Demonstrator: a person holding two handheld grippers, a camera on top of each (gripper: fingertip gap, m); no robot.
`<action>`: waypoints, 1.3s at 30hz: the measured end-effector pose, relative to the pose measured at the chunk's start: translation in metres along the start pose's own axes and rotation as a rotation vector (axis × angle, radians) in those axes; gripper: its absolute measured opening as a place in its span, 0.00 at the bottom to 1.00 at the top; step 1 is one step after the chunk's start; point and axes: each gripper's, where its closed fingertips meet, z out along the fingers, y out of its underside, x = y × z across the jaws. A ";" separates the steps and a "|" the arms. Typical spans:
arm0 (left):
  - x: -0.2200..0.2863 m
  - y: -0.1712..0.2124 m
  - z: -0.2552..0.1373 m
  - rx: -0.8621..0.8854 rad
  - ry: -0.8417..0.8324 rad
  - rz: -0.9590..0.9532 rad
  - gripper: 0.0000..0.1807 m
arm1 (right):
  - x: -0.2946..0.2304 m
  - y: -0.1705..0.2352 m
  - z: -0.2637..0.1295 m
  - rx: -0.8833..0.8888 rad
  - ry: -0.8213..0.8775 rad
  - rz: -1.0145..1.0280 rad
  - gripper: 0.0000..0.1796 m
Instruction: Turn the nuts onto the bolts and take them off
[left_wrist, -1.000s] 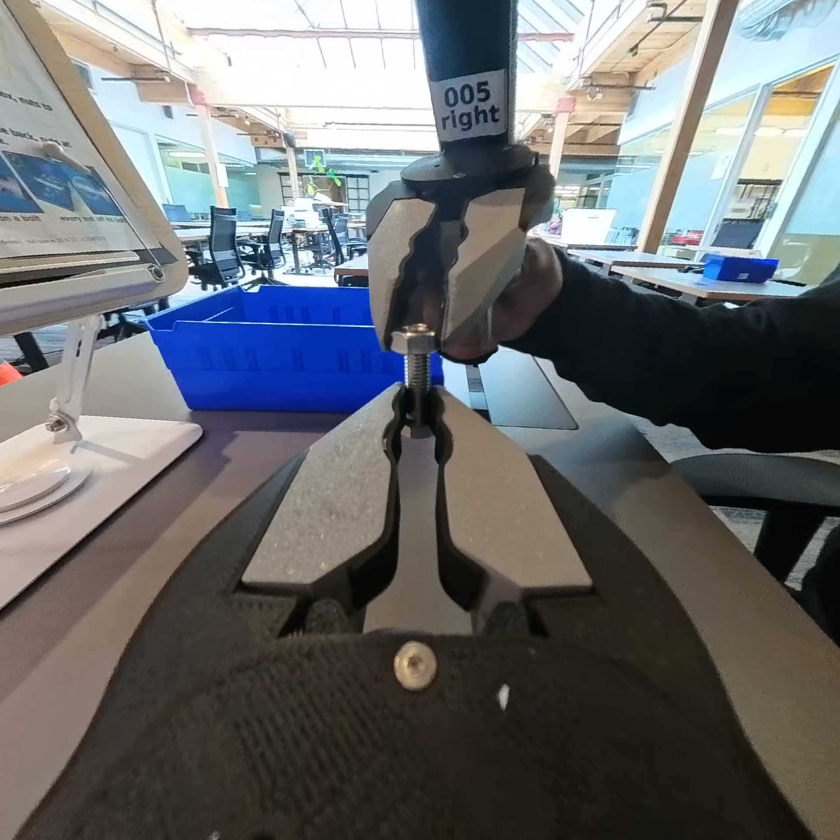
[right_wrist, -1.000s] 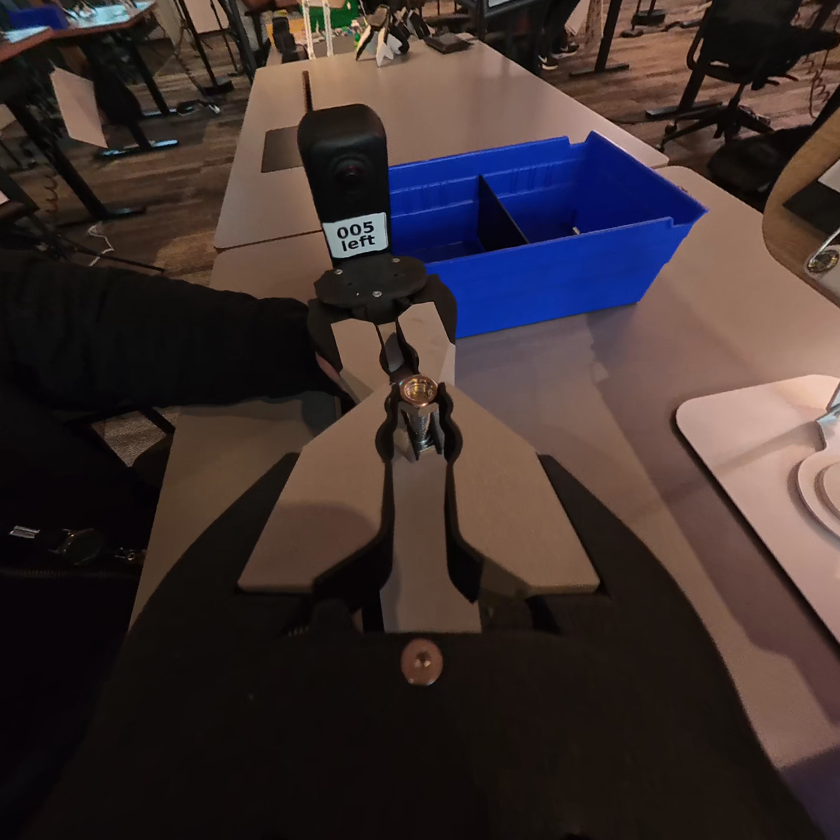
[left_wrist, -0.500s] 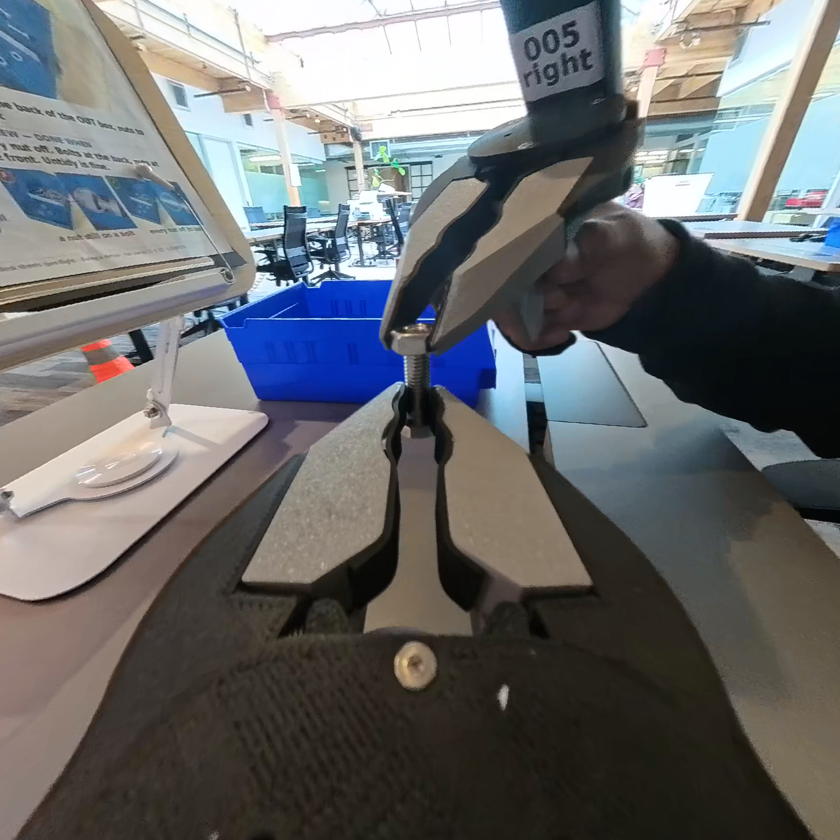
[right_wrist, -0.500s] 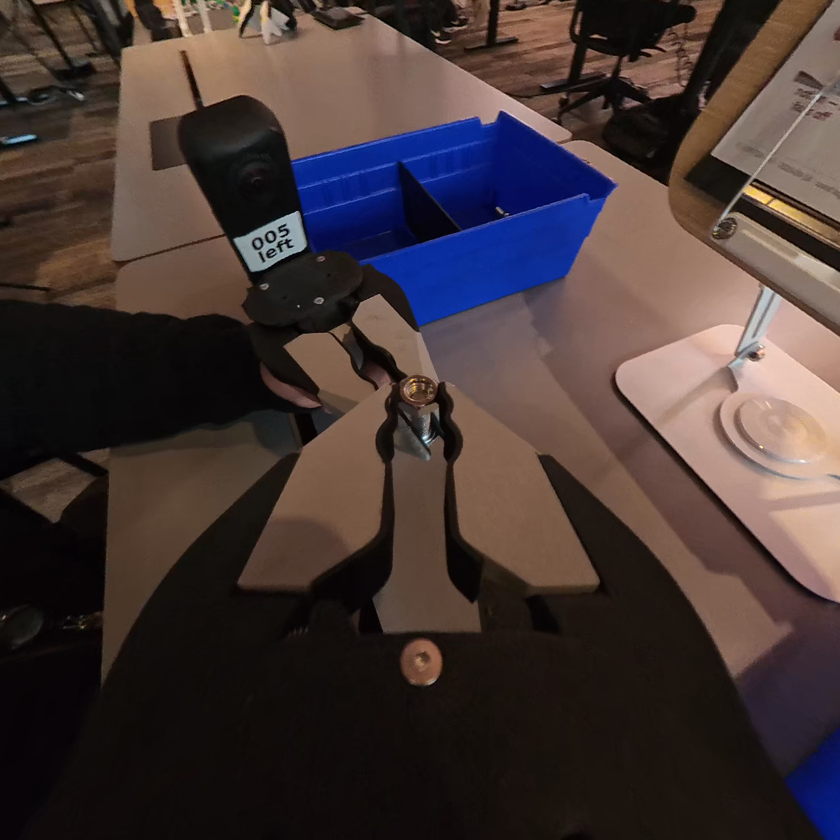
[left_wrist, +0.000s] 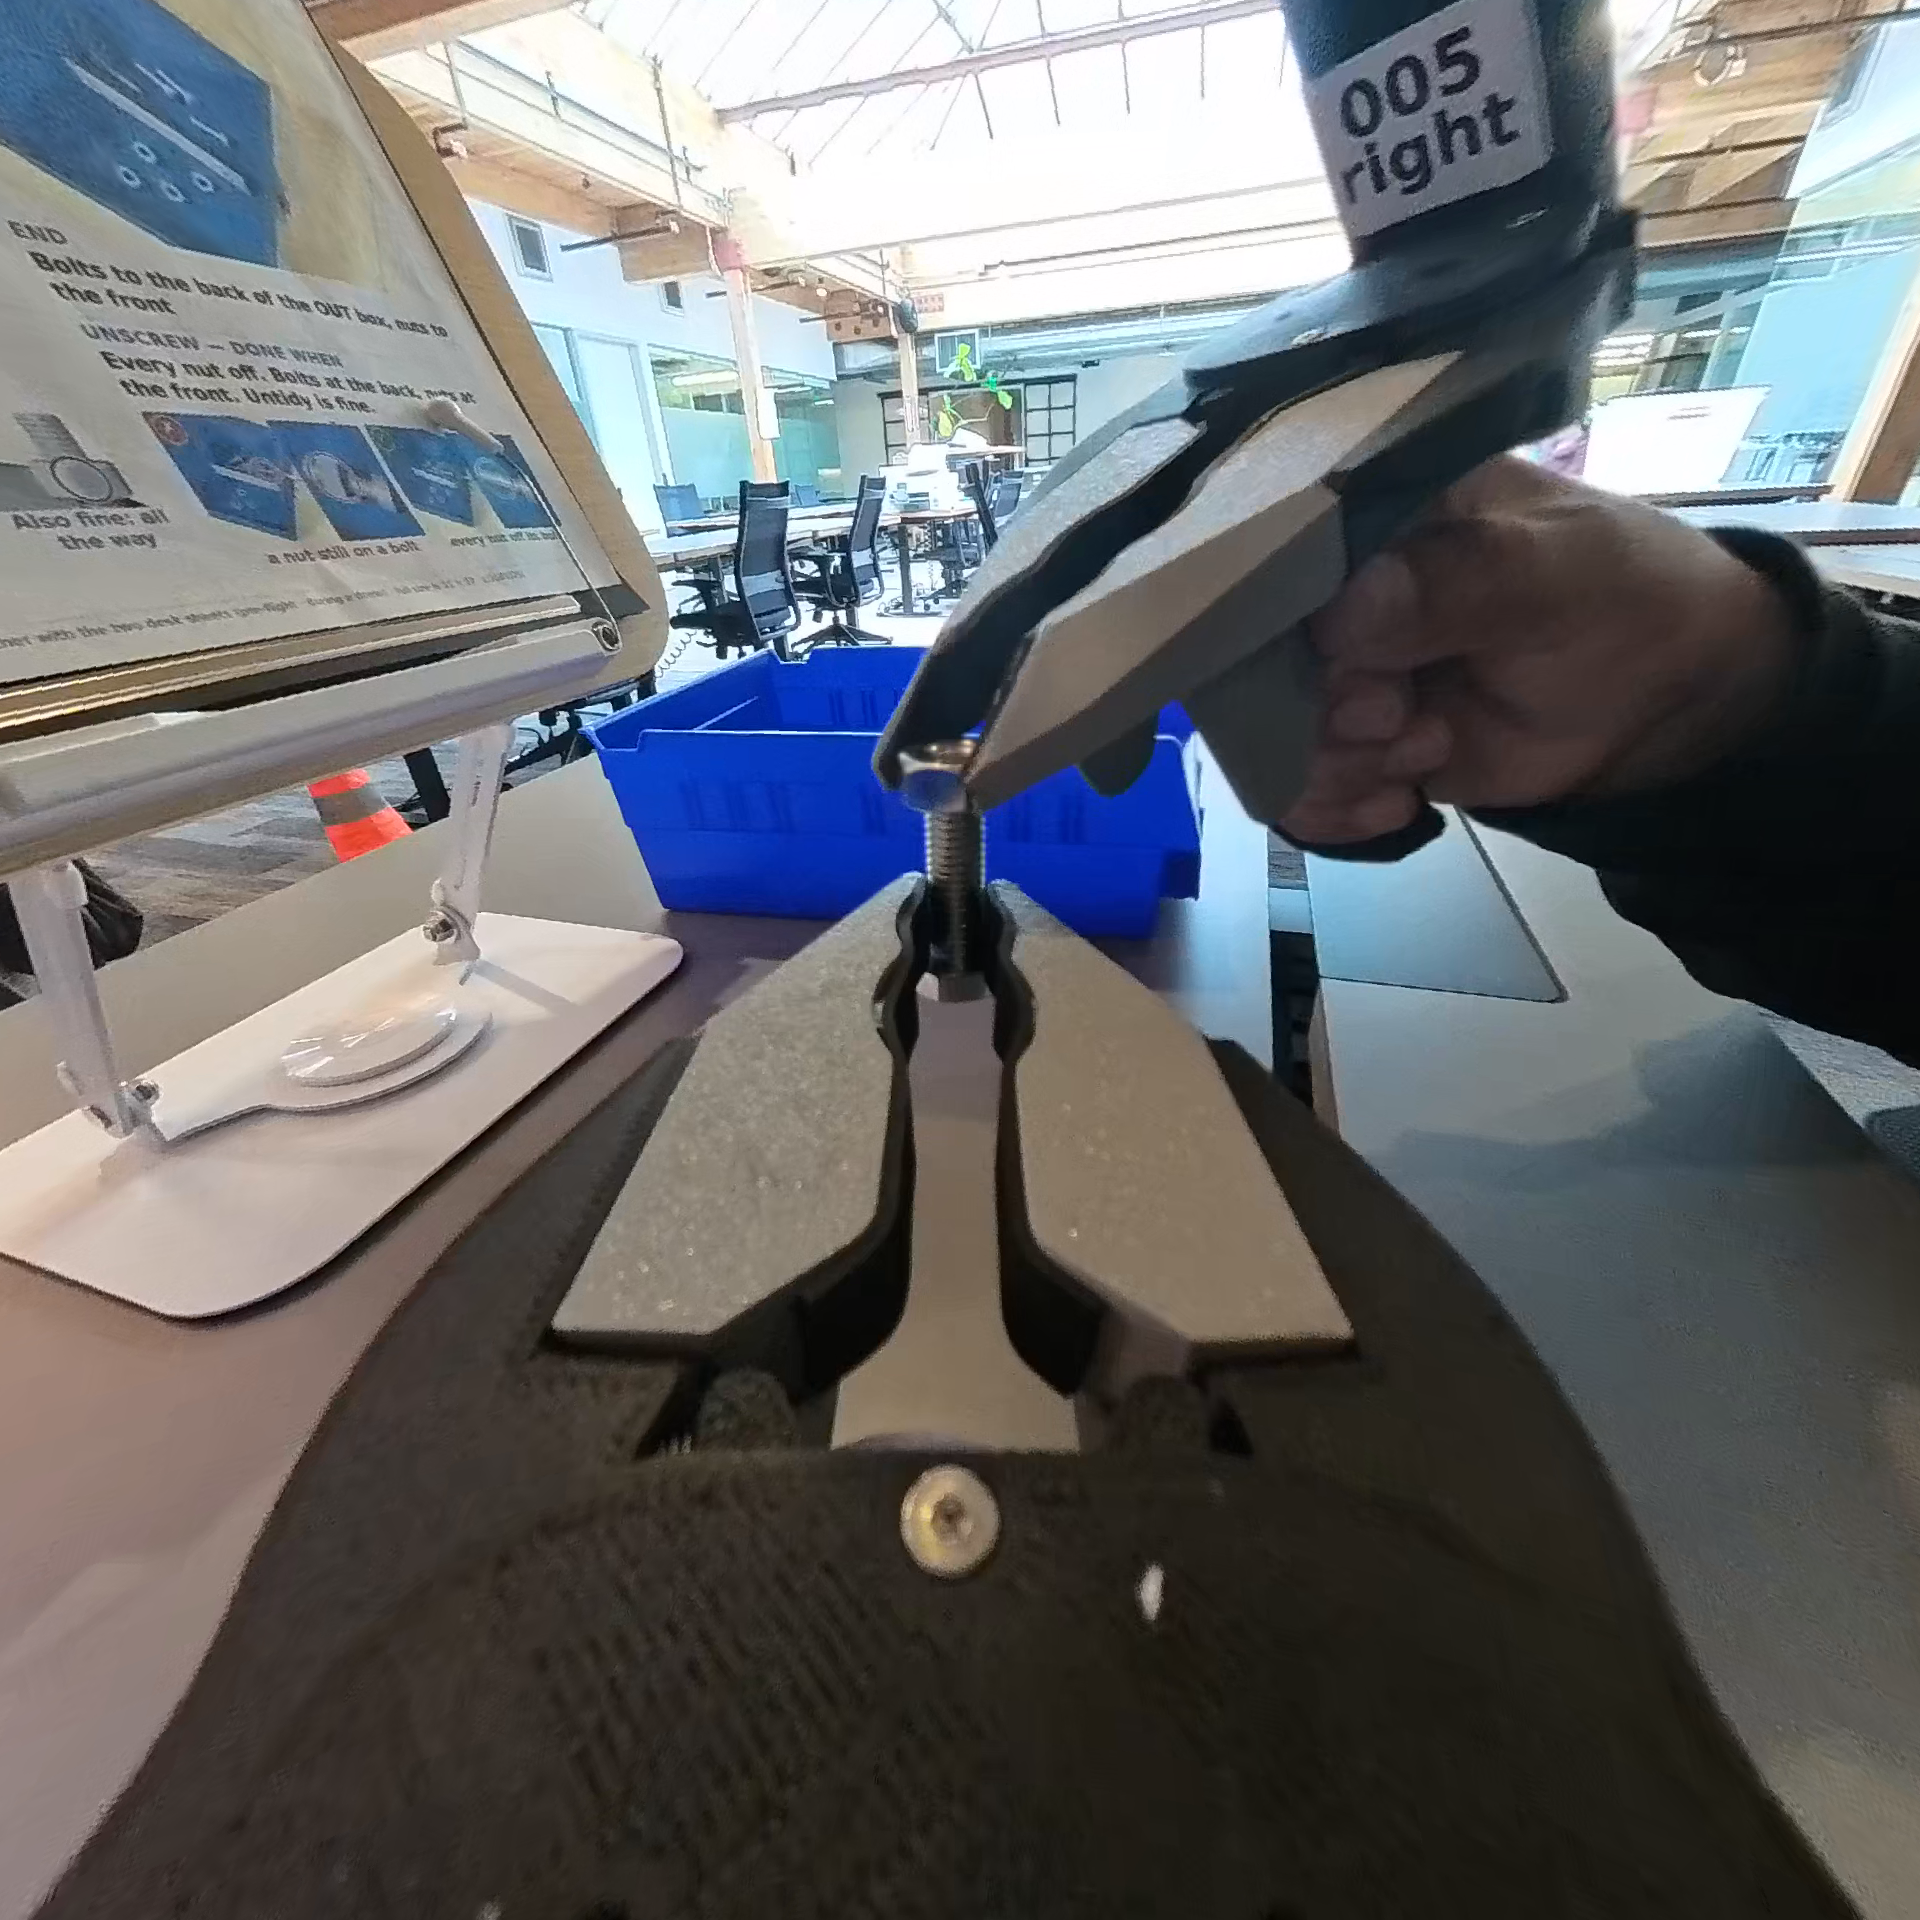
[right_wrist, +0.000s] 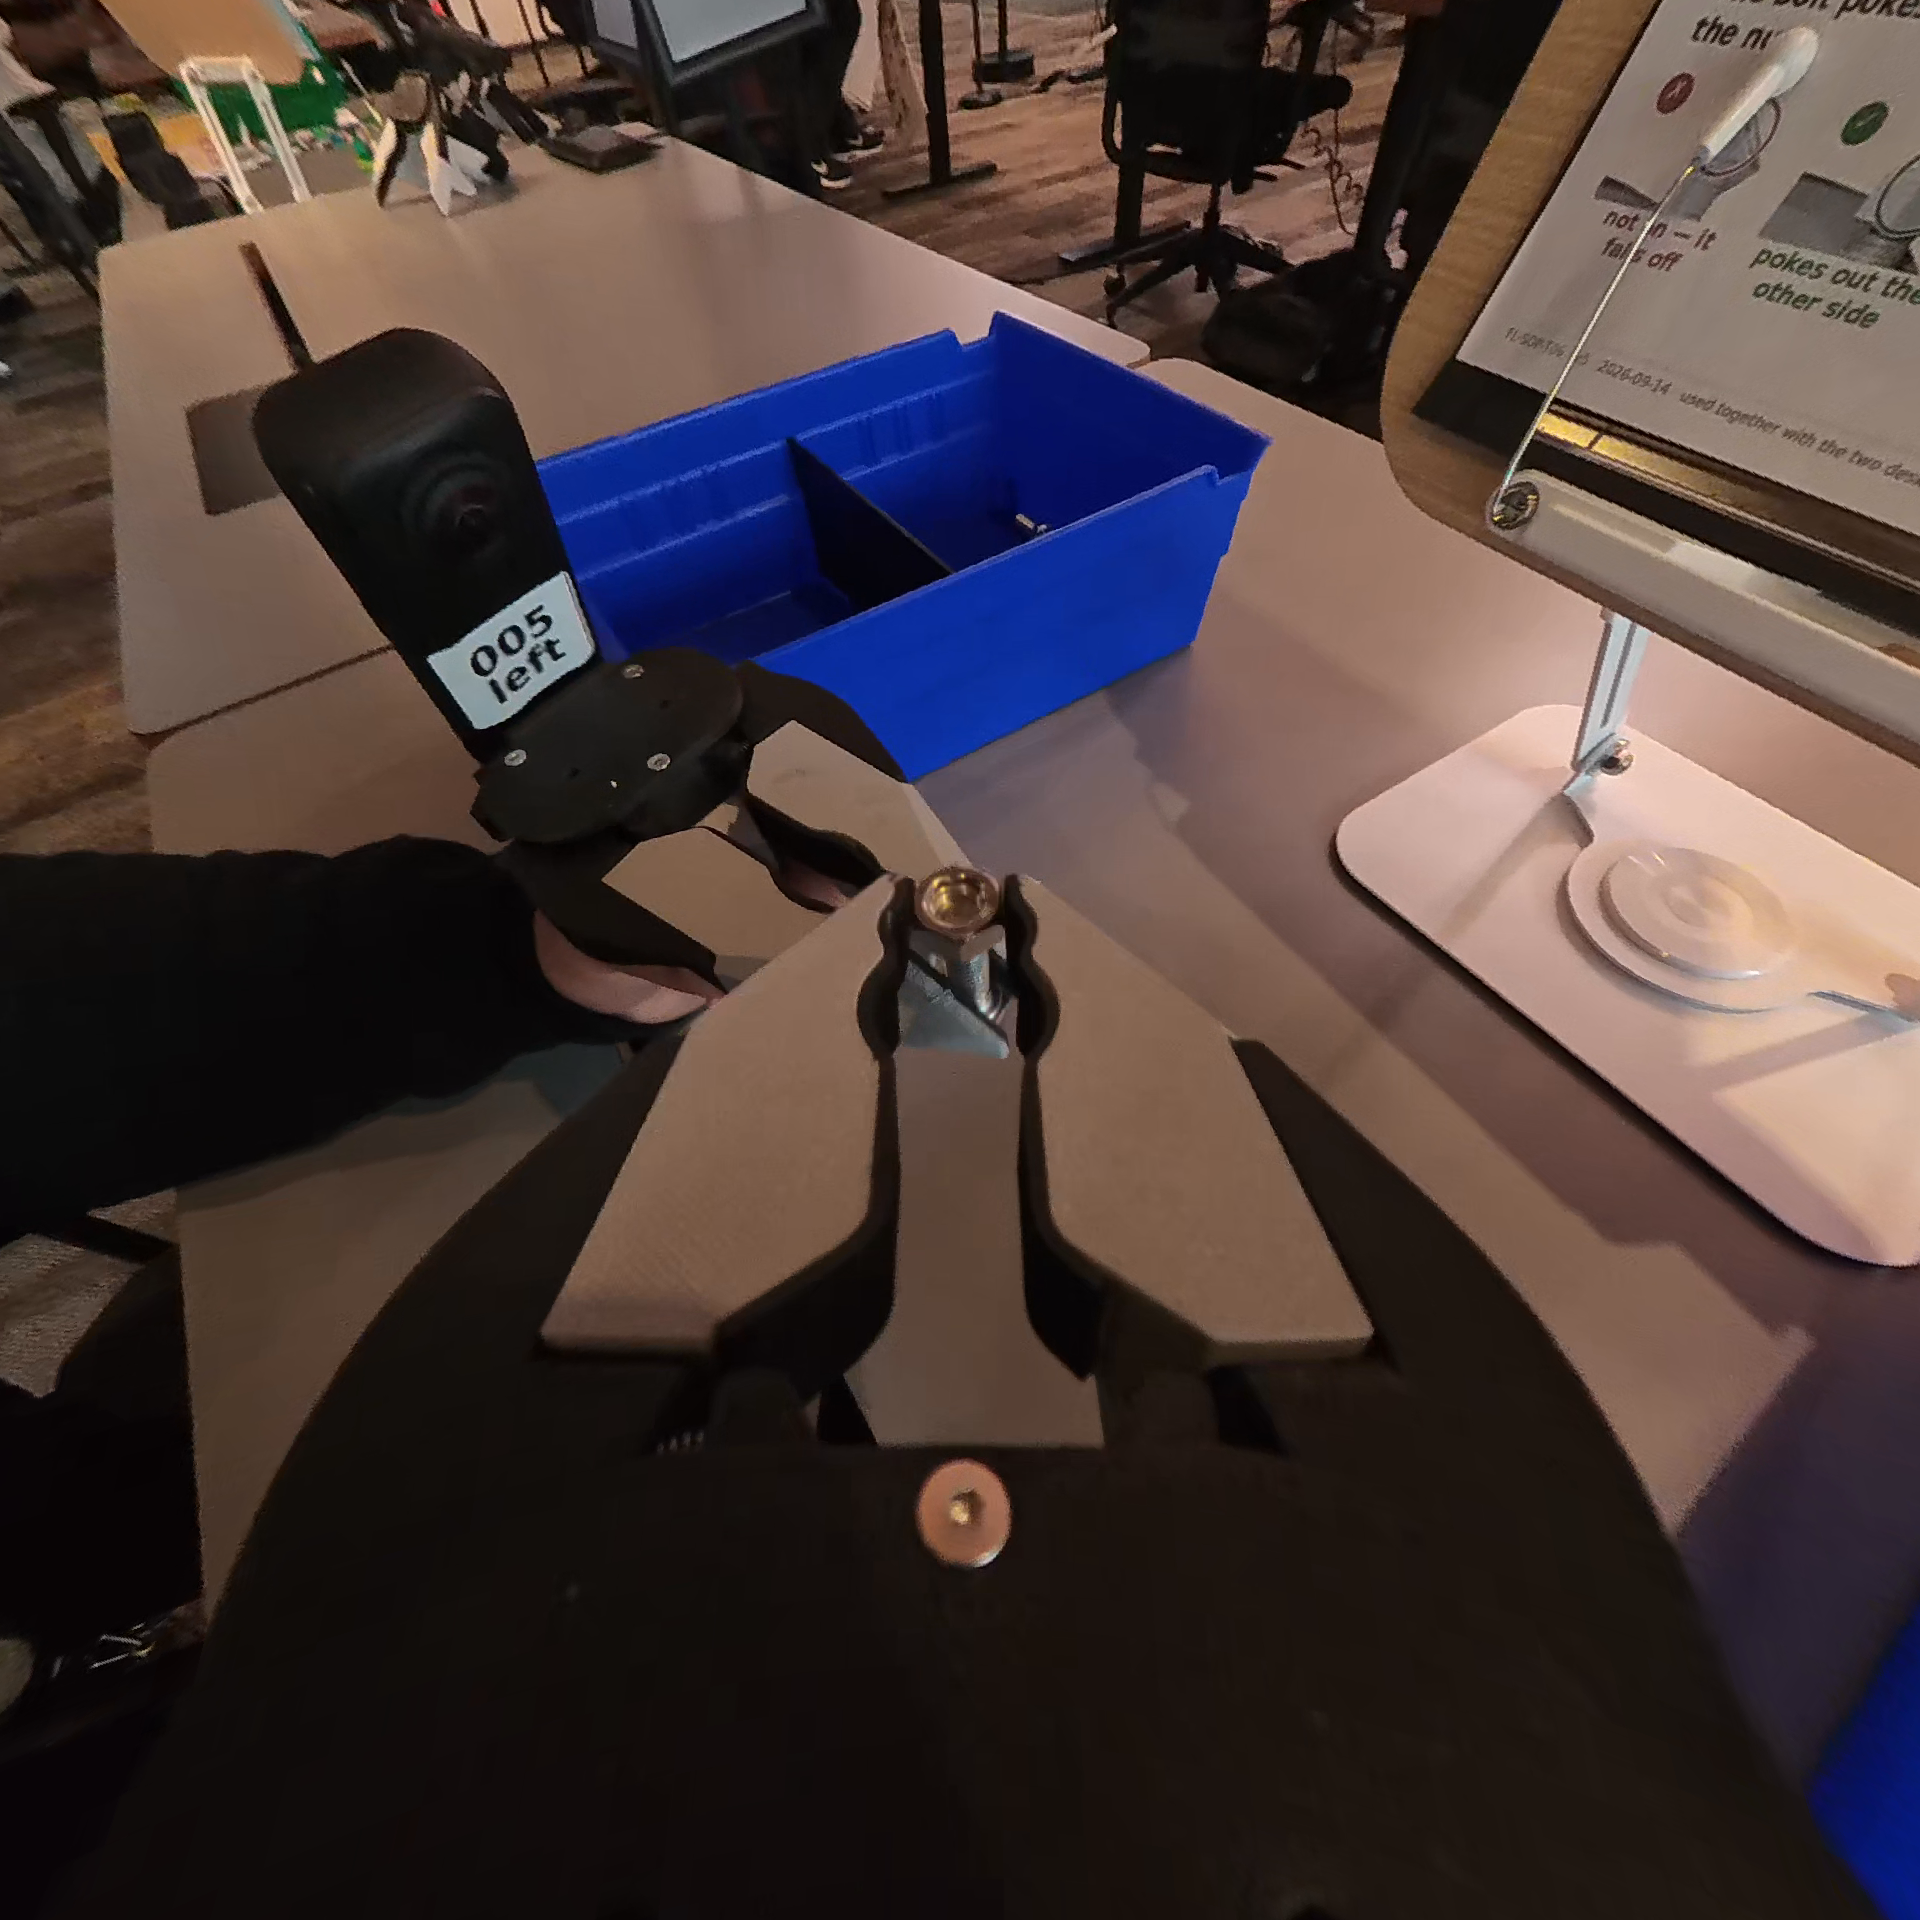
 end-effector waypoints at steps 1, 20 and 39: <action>0.001 0.001 0.001 -0.005 0.006 0.001 0.04 | 0.000 -0.002 -0.001 0.011 -0.007 0.006 0.10; 0.042 -0.005 -0.002 0.041 0.284 -0.063 0.04 | -0.029 0.006 -0.037 -0.012 -0.426 -0.264 0.22; 0.052 -0.008 -0.005 0.054 0.343 -0.052 0.04 | -0.042 0.012 -0.029 0.034 -0.502 -0.272 0.09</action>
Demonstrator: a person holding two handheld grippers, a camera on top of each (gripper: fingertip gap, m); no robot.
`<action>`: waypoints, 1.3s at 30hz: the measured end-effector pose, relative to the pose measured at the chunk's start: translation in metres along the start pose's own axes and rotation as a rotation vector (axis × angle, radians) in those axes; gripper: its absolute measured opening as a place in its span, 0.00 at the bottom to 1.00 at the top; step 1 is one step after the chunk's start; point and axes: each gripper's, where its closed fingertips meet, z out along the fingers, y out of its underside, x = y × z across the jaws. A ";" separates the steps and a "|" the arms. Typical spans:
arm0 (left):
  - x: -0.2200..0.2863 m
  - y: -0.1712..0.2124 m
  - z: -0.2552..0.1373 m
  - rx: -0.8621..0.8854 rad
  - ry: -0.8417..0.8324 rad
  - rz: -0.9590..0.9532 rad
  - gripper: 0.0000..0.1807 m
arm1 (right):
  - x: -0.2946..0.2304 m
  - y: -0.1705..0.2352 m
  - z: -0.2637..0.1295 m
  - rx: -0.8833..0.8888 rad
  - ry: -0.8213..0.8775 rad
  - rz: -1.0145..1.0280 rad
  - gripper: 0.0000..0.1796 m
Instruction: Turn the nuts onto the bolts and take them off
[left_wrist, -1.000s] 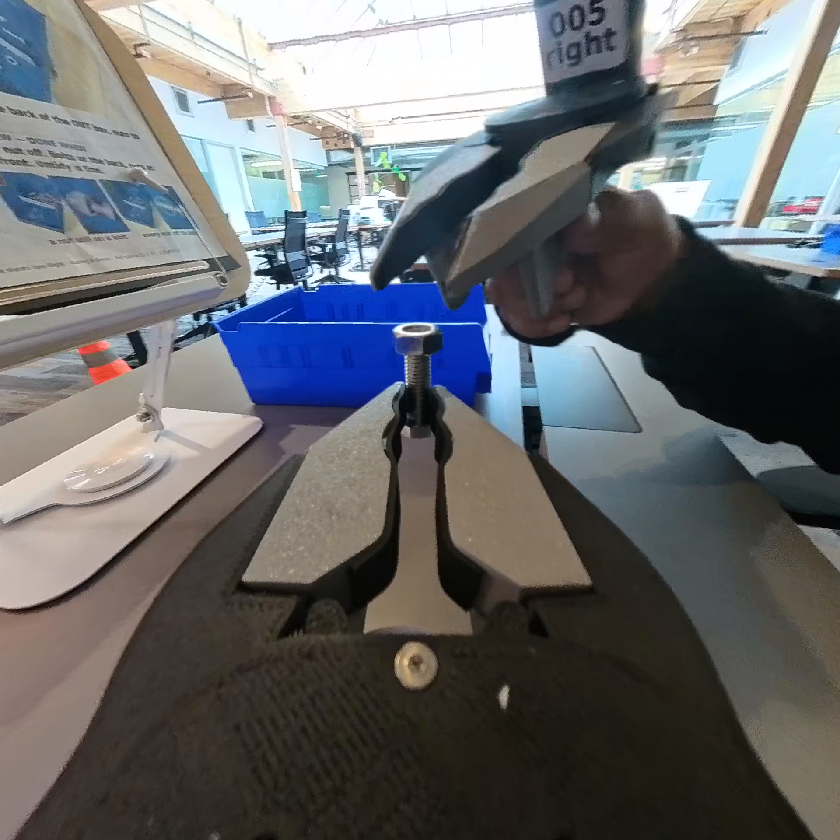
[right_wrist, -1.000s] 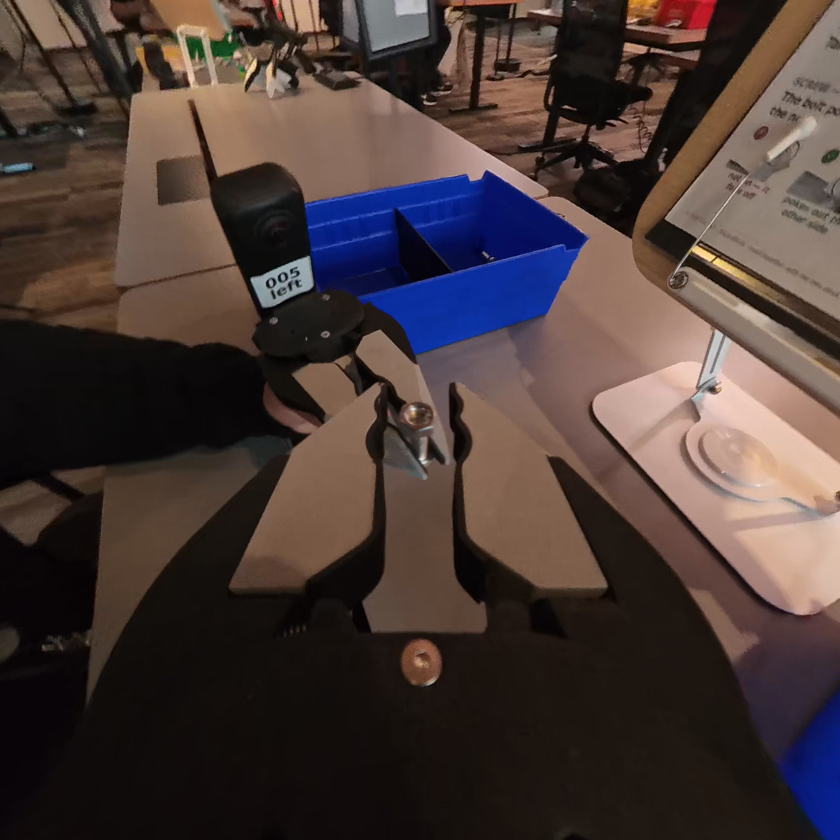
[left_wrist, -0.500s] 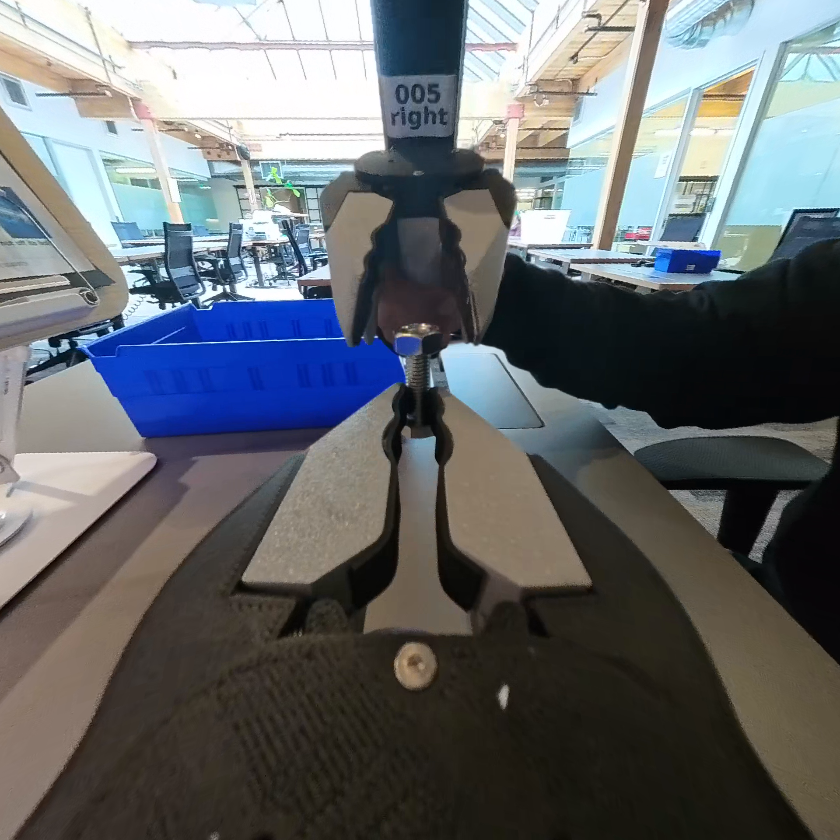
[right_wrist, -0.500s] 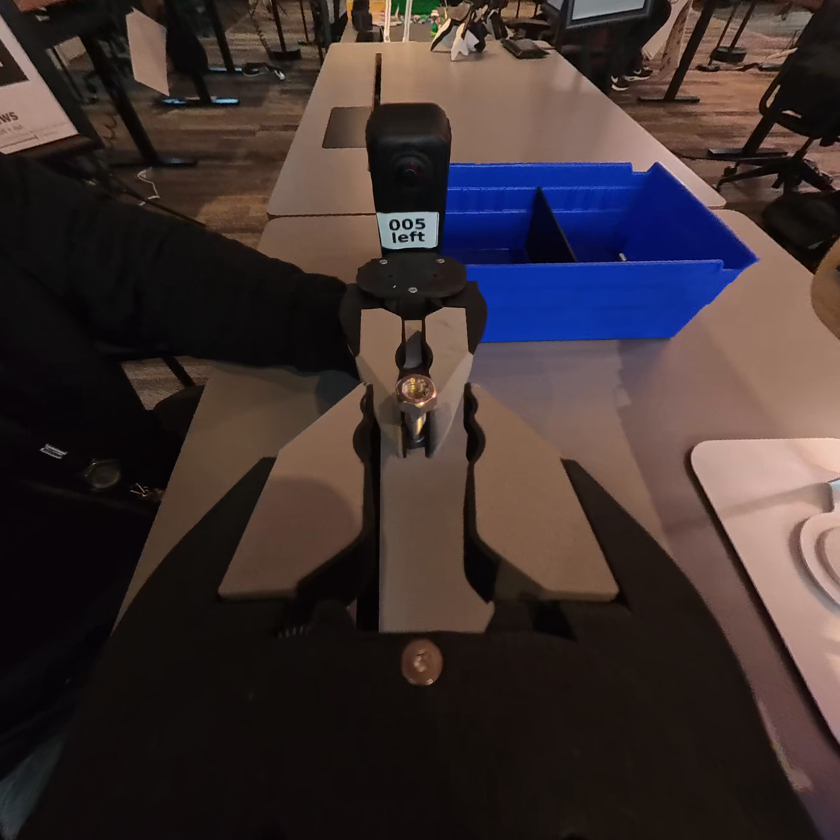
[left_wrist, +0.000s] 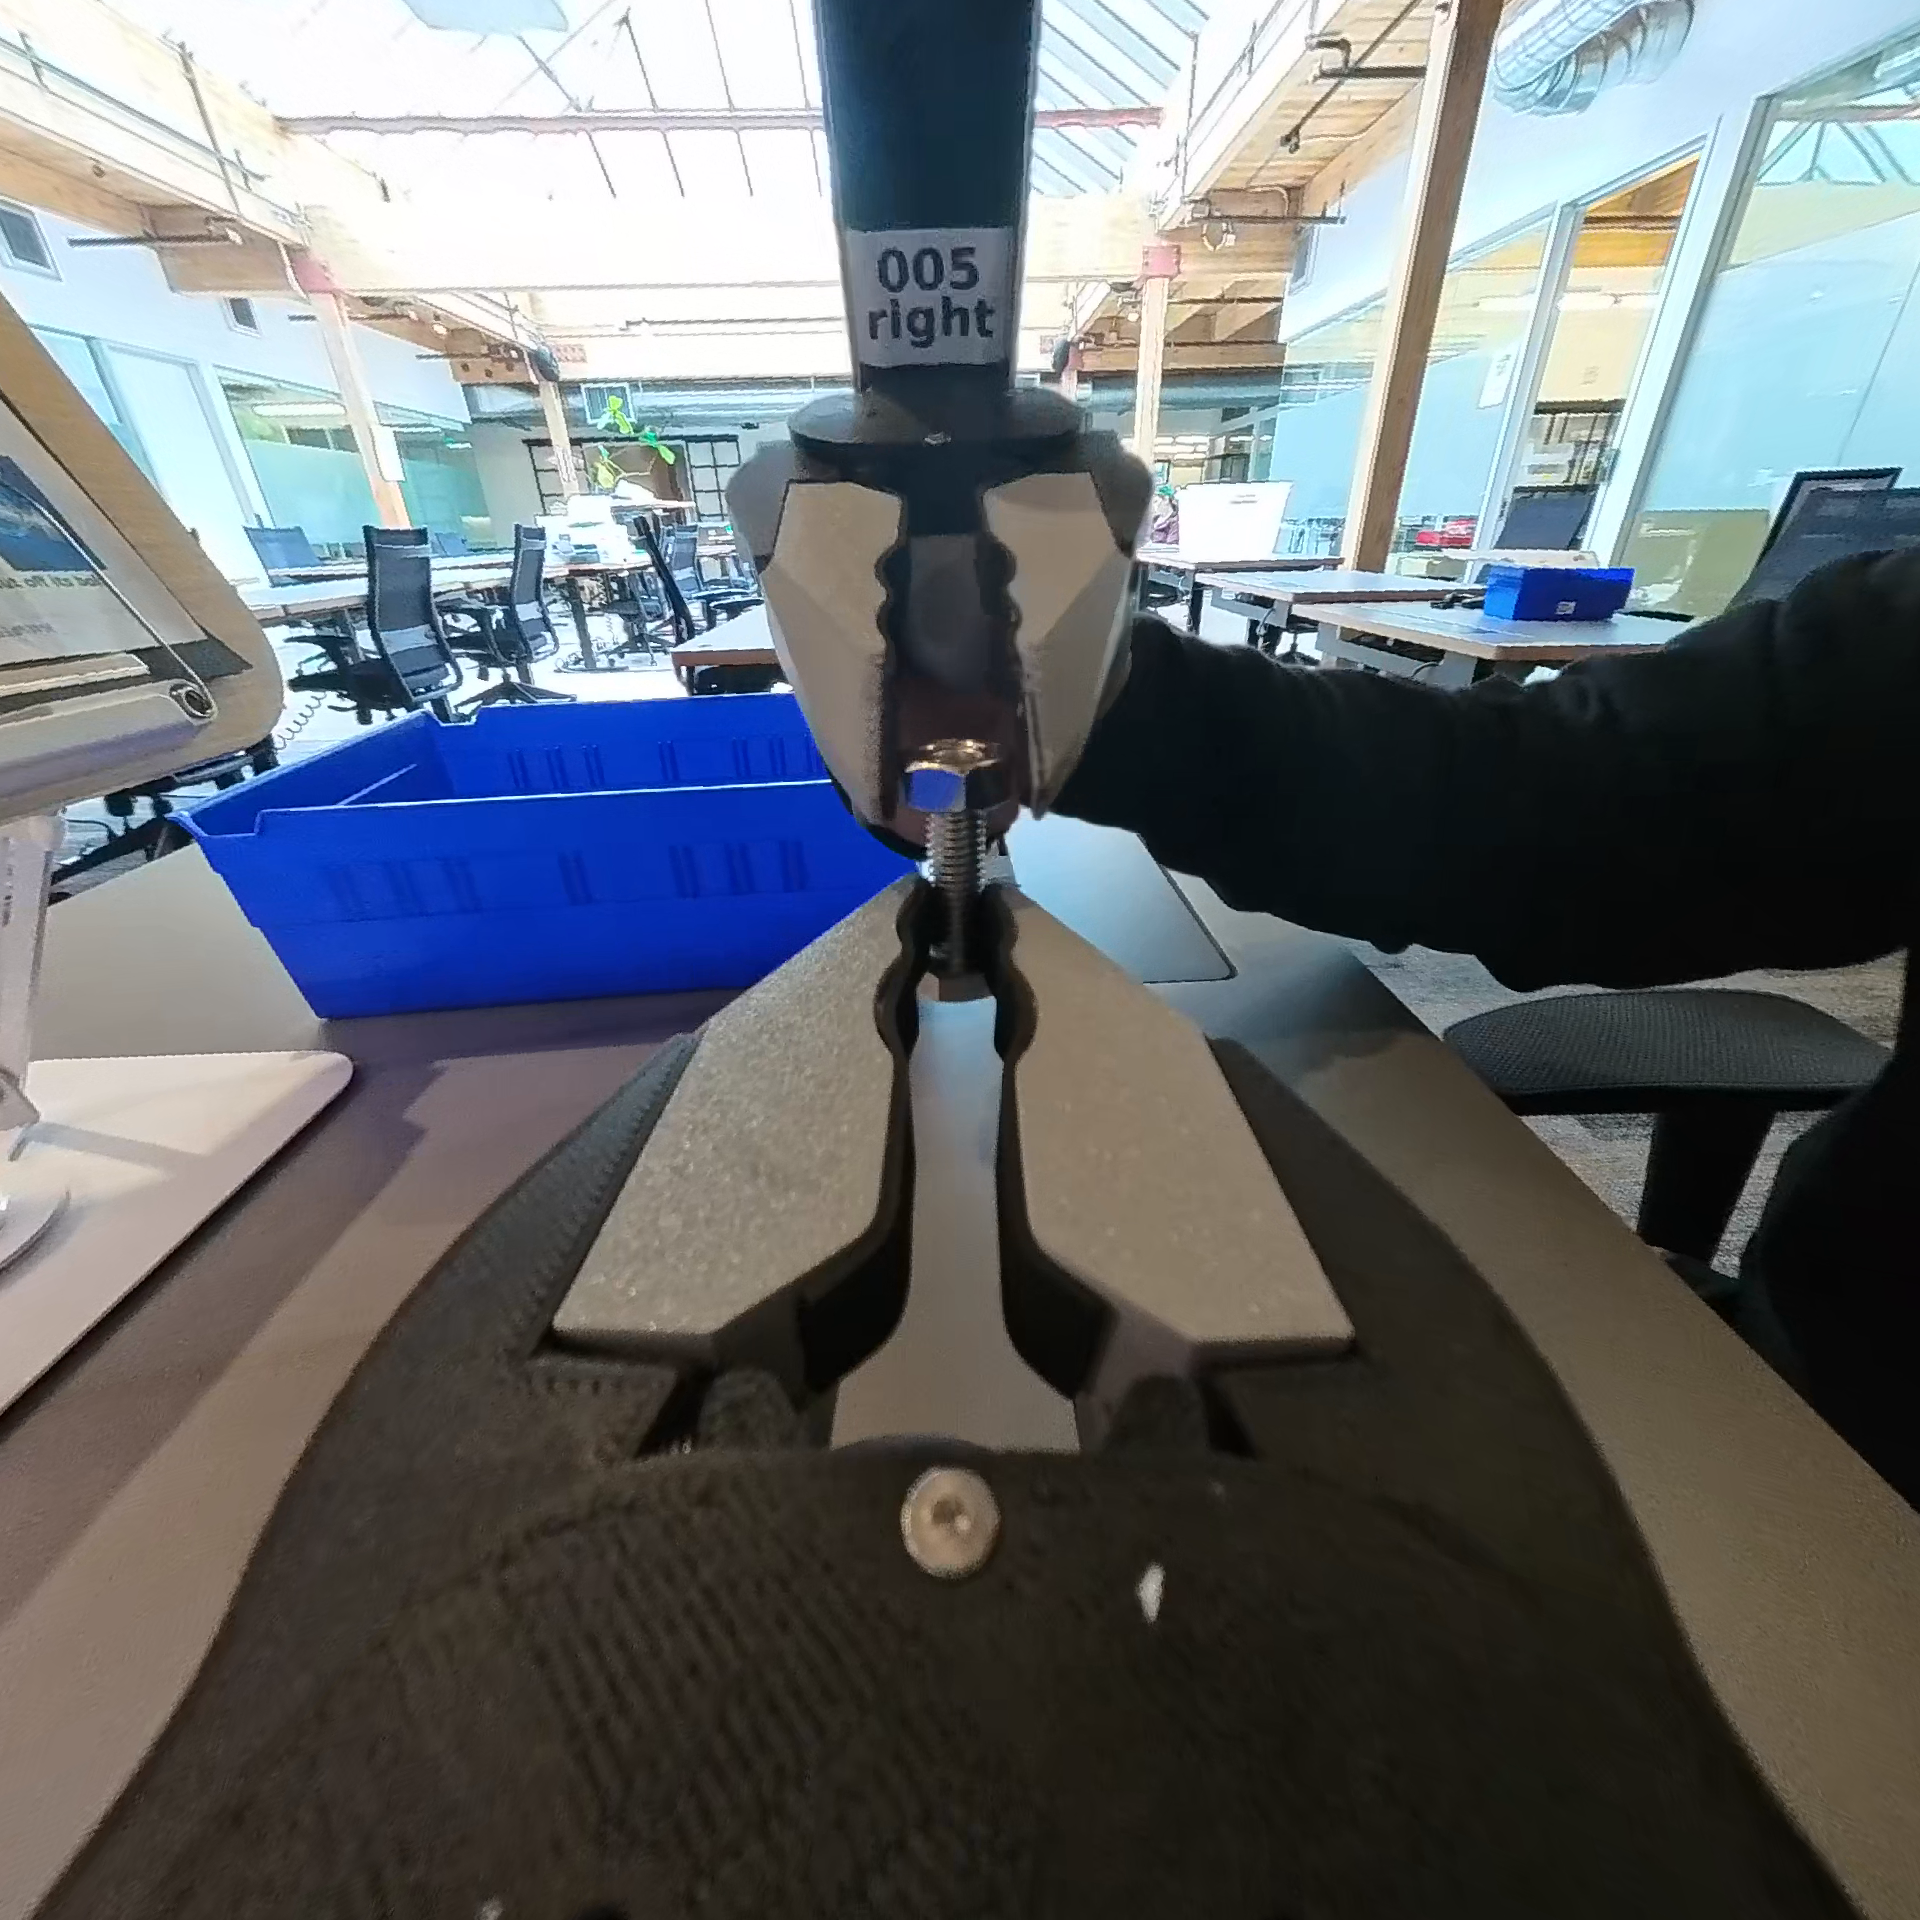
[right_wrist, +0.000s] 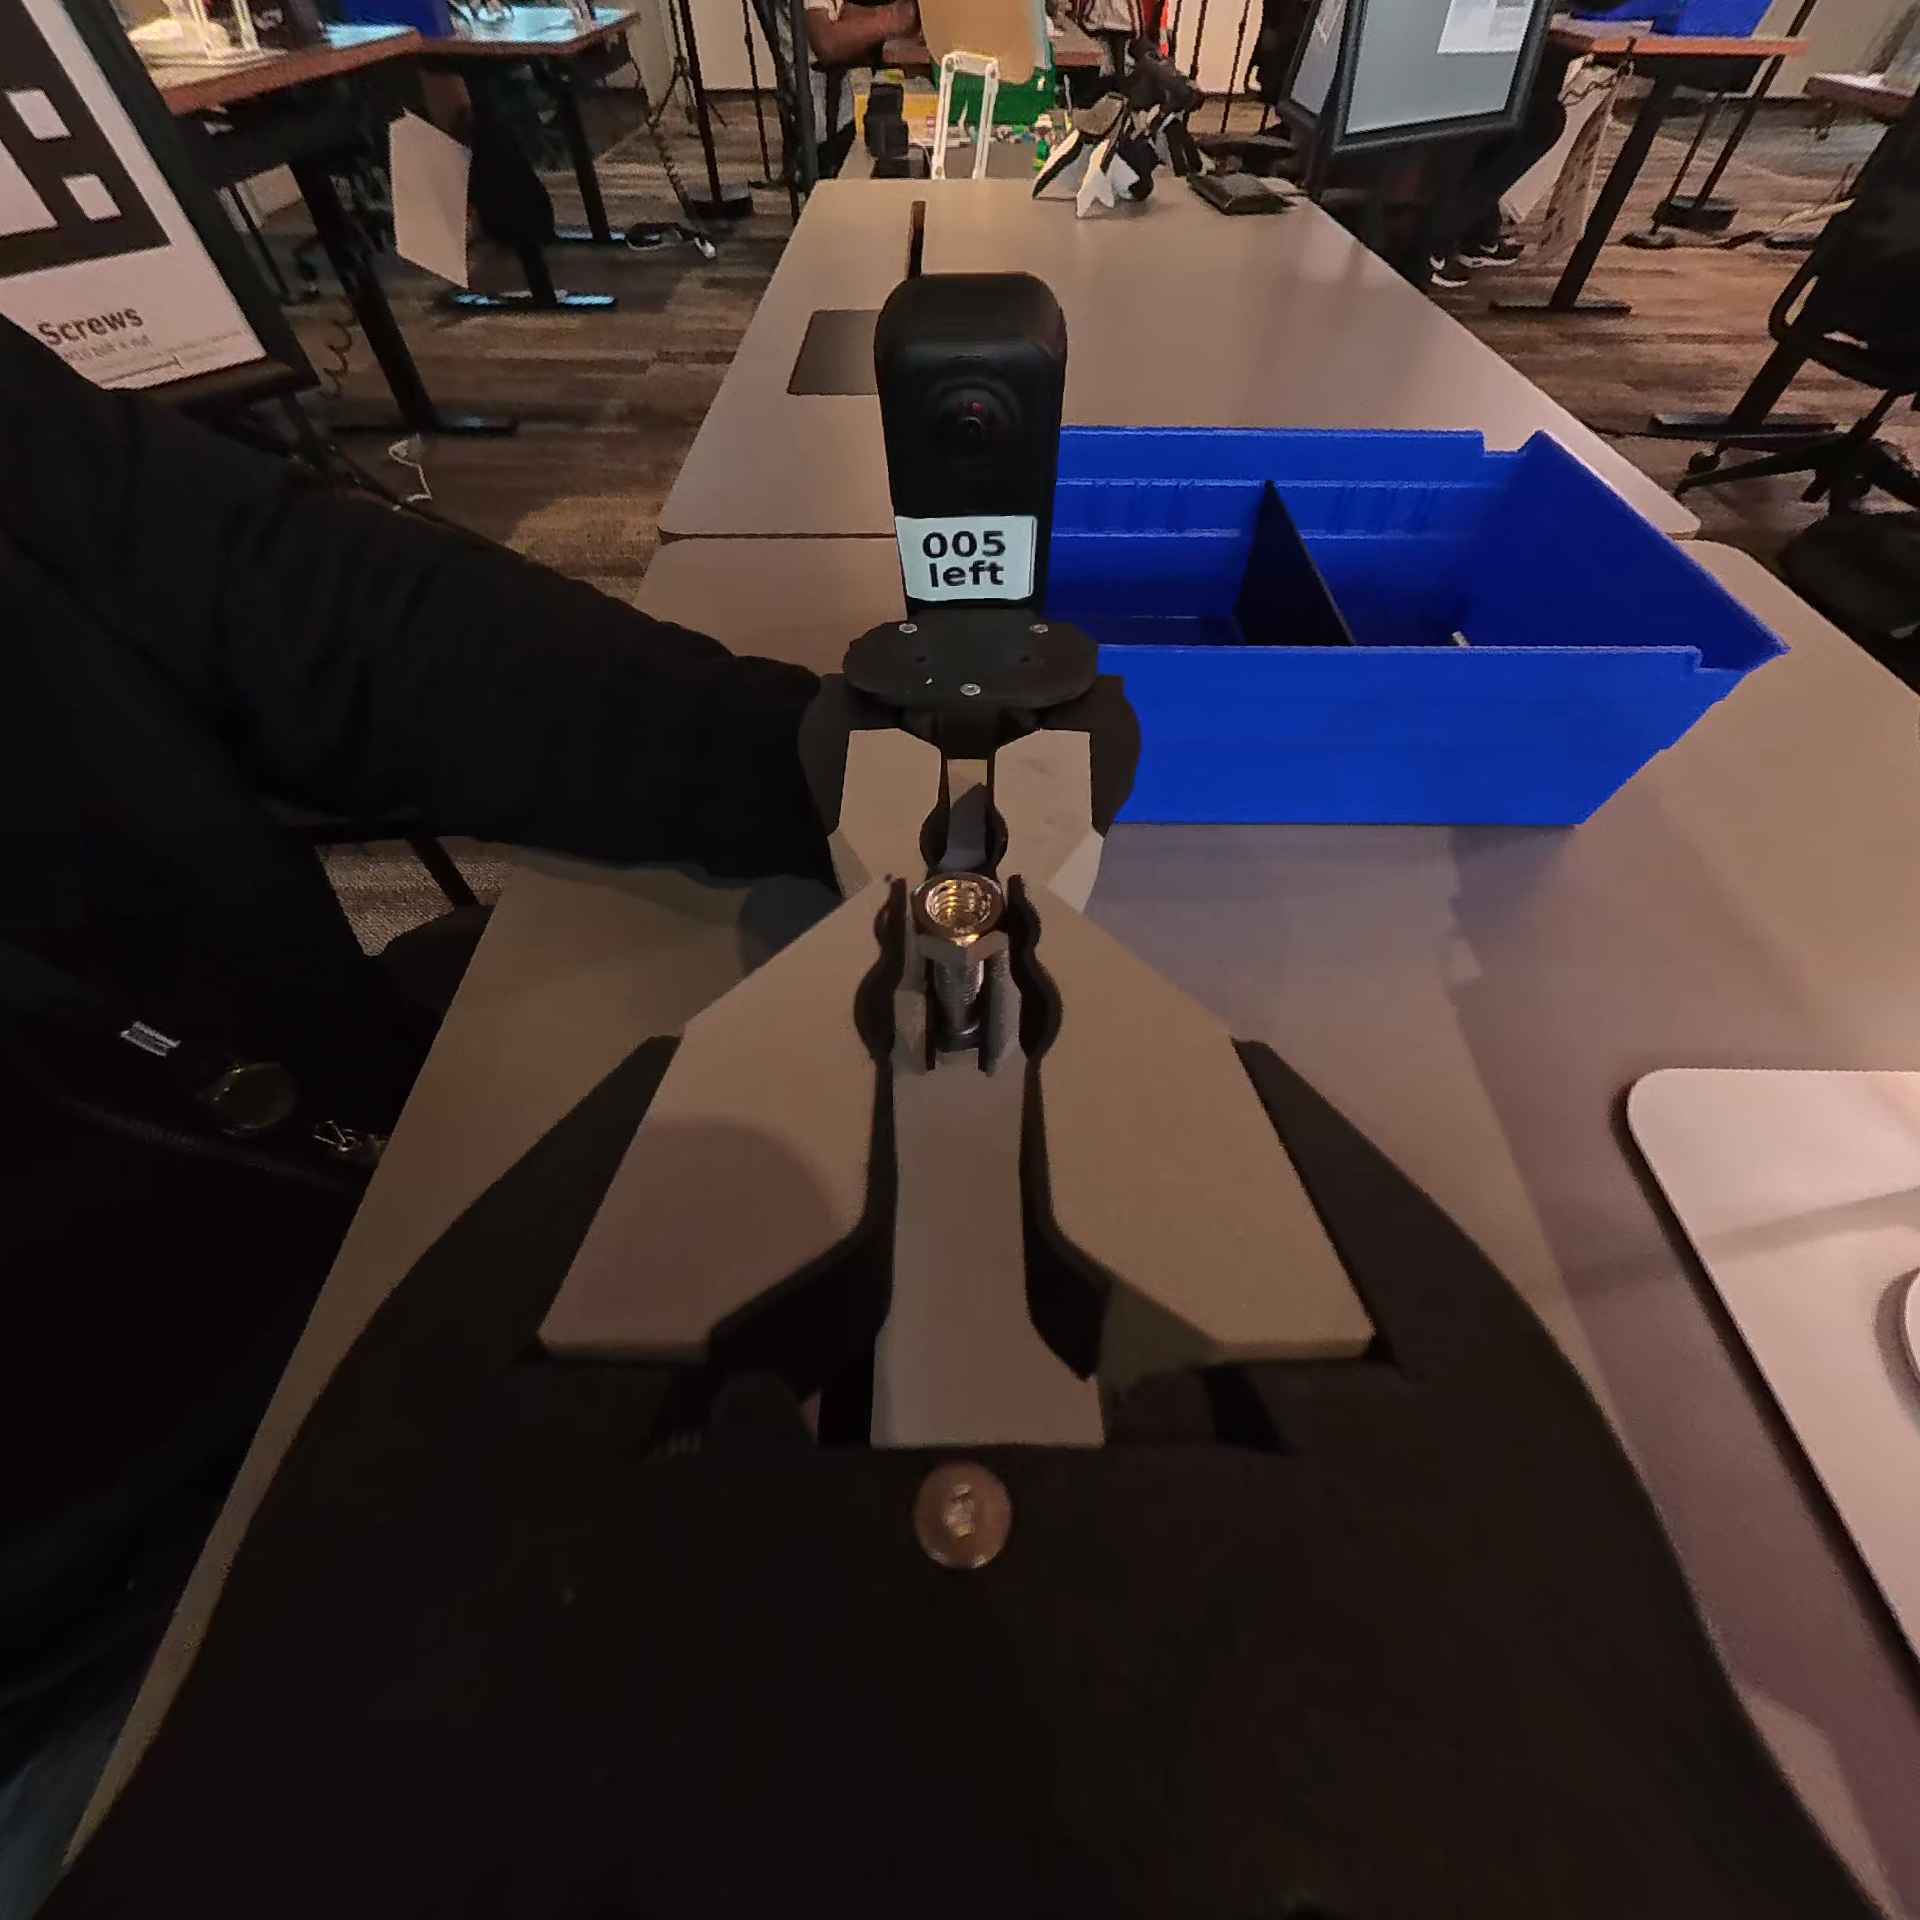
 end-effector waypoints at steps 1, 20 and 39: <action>-0.001 0.000 0.000 0.000 -0.006 0.004 0.04 | 0.001 0.000 0.000 0.004 0.006 -0.001 0.08; -0.027 -0.003 -0.004 -0.046 -0.255 0.133 0.04 | 0.025 -0.003 0.000 -0.018 0.254 0.088 0.08; -0.061 0.002 -0.018 -0.124 -0.521 0.190 0.04 | 0.058 0.000 0.007 -0.028 0.638 0.223 0.08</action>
